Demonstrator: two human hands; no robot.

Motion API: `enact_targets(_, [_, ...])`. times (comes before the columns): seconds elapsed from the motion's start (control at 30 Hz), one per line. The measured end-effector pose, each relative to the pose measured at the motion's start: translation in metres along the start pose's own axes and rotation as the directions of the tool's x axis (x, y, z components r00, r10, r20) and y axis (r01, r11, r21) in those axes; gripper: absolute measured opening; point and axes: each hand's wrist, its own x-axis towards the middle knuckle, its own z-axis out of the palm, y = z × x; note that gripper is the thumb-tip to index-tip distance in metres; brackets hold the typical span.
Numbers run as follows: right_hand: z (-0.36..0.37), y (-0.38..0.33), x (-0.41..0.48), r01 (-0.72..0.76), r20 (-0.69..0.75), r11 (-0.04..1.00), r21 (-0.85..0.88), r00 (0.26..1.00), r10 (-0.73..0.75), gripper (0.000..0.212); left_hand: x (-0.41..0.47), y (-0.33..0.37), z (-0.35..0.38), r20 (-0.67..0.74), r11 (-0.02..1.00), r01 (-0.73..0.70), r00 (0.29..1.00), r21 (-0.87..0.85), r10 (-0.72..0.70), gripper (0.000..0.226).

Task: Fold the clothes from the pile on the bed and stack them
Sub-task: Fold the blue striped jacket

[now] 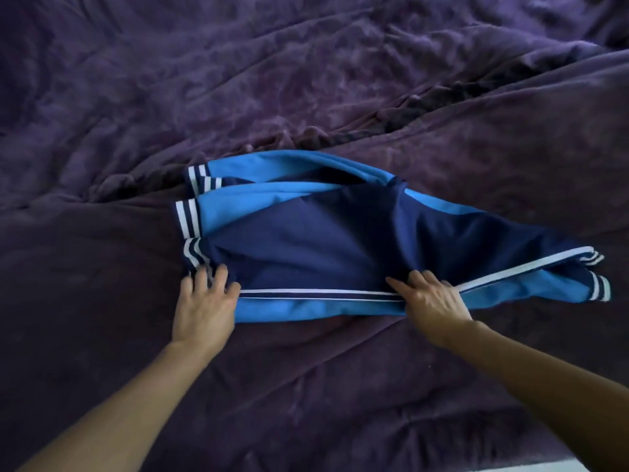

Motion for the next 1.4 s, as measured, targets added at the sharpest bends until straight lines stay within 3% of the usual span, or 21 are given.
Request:
enact_targets(0.1, [0.004,0.000,0.002,-0.031,0.008,0.996,0.078,0.999,0.031,0.059,-0.020,0.002,0.006,0.094,0.992,0.071,0.994,-0.103,-0.061,0.056])
enact_targets(0.2, [-0.002,0.001,-0.003,-0.062,-0.081,0.981,0.182,0.994,0.078,0.056,-0.023,0.010,-0.012,0.042,0.979,0.076,0.997,-0.187,-0.069,0.048])
enact_targets(0.3, [-0.009,0.019,-0.018,-0.140,-0.223,0.963,0.231,0.956,0.193,0.049,-0.011,0.034,-0.036,-0.143,0.978,-0.076,0.989,-0.192,0.049,0.039])
enact_targets(0.4, [-0.019,0.062,-0.038,-0.301,-0.250,0.925,0.232,0.900,0.356,0.045,0.004,0.078,-0.060,-0.232,0.937,-0.255,0.952,-0.237,0.201,0.041])
enact_targets(0.5, [-0.028,0.115,-0.056,-0.482,-0.300,0.824,0.298,0.772,0.561,0.051,0.019,0.125,-0.078,-0.303,0.877,-0.382,0.906,-0.291,0.294,0.039])
enact_targets(0.53, [-0.031,0.133,-0.061,-0.563,-0.276,0.725,0.396,0.680,0.679,0.060,0.024,0.141,-0.082,-0.332,0.856,-0.409,0.893,-0.317,0.304,0.040])
enact_targets(0.57, [-0.034,0.150,-0.064,-0.626,-0.191,0.551,0.552,0.549,0.814,0.072,0.031,0.157,-0.085,-0.347,0.837,-0.425,0.886,-0.344,0.308,0.043])
enact_targets(0.6, [-0.038,0.163,-0.066,-0.618,-0.022,0.285,0.732,0.397,0.917,0.087,0.038,0.171,-0.088,-0.352,0.825,-0.434,0.883,-0.363,0.310,0.046])
enact_targets(0.63, [-0.042,0.173,-0.066,-0.496,0.202,-0.038,0.867,0.281,0.938,0.100,0.049,0.183,-0.091,-0.353,0.822,-0.427,0.886,-0.376,0.299,0.050])
enact_targets(0.67, [-0.044,0.180,-0.064,-0.325,0.412,-0.325,0.888,0.247,0.877,0.106,0.062,0.192,-0.094,-0.356,0.831,-0.410,0.892,-0.377,0.279,0.053])
enact_targets(0.7, [-0.043,0.185,-0.061,-0.208,0.539,-0.498,0.842,0.283,0.793,0.105,0.076,0.199,-0.096,-0.348,0.845,-0.389,0.900,-0.367,0.263,0.055])
enact_targets(0.77, [-0.033,0.185,-0.050,-0.157,0.598,-0.591,0.791,0.398,0.695,0.093,0.111,0.208,-0.097,-0.250,0.869,-0.336,0.934,-0.364,0.257,0.060])
enact_targets(0.83, [-0.023,0.180,-0.035,-0.109,0.558,-0.594,0.797,0.508,0.656,0.069,0.142,0.211,-0.092,-0.020,0.892,-0.283,0.955,-0.351,0.295,0.068])
enact_targets(0.9, [-0.023,0.173,-0.027,-0.047,0.502,-0.574,0.817,0.549,0.668,0.047,0.157,0.210,-0.083,0.190,0.913,-0.274,0.921,-0.302,0.339,0.074])
enact_targets(0.97, [-0.037,0.163,-0.031,0.039,0.399,-0.496,0.867,0.541,0.740,0.036,0.158,0.206,-0.078,0.187,0.886,-0.265,0.916,-0.380,0.354,0.071])
enact_targets(1.03, [-0.059,0.146,-0.041,0.153,0.197,-0.347,0.925,0.587,0.785,0.035,0.154,0.197,-0.078,0.044,0.756,-0.194,0.958,-0.626,0.282,0.062])
enact_targets(1.1, [-0.089,0.116,-0.056,0.263,-0.065,-0.138,0.955,0.639,0.767,0.038,0.148,0.178,-0.085,-0.075,0.526,-0.097,0.995,-0.845,0.063,0.050])
enact_targets(1.2, [-0.121,0.053,-0.066,0.319,-0.358,0.185,0.930,0.659,0.662,0.044,0.135,0.132,-0.090,-0.027,0.293,0.061,0.958,-0.954,-0.287,0.032])
enact_targets(1.33, [-0.117,-0.040,-0.043,0.150,-0.400,0.480,0.864,0.783,0.476,0.052,0.106,0.065,-0.072,0.096,0.151,0.205,0.844,-0.967,-0.528,0.021])
enact_targets(1.4, [-0.103,-0.077,-0.020,0.111,-0.330,0.653,0.749,0.917,0.223,0.062,0.089,0.042,-0.061,0.156,0.081,0.247,0.800,-0.966,-0.580,0.019])
